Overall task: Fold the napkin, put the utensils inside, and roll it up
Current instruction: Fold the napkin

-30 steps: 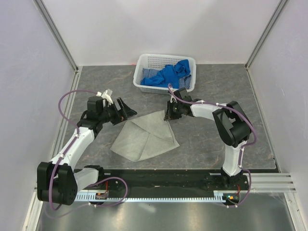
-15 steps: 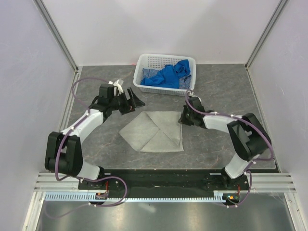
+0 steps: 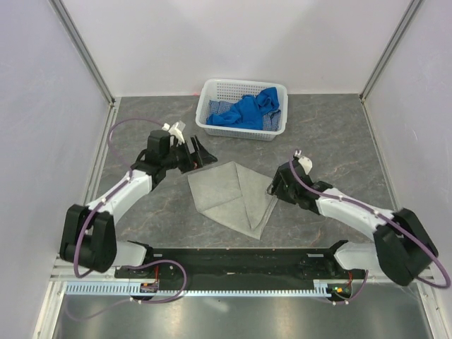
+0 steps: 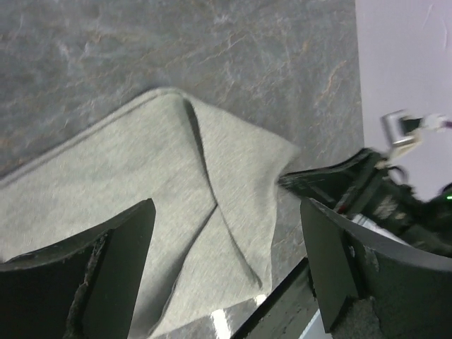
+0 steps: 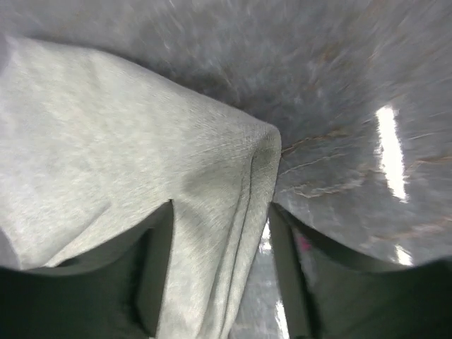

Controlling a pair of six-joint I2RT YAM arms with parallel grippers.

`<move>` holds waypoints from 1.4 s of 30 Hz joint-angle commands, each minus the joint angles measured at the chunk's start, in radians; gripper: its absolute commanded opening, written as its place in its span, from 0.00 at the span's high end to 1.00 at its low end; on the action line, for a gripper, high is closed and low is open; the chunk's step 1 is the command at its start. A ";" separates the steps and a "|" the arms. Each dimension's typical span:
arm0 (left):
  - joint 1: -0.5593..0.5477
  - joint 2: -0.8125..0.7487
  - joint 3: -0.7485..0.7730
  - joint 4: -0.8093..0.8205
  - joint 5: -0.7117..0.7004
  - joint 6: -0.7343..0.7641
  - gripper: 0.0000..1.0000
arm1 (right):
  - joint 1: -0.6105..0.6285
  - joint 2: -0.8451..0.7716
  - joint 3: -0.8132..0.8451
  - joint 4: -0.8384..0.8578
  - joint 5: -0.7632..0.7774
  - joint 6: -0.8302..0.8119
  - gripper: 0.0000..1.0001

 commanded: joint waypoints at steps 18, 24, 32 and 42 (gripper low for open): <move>0.013 -0.322 -0.401 -0.237 -0.212 -0.002 0.21 | -0.158 0.349 0.554 -0.166 -0.347 -0.708 0.27; 0.008 -0.245 -0.411 -0.184 -0.140 -0.006 0.28 | -0.172 0.457 0.541 -0.144 -0.425 -0.717 0.29; 0.002 -0.086 -0.416 -0.055 -0.054 -0.026 0.42 | -0.192 0.500 0.506 -0.135 -0.505 -0.704 0.50; 0.005 0.080 -0.277 0.077 -0.074 -0.029 0.85 | -0.197 0.482 0.401 -0.157 -0.551 -0.616 0.96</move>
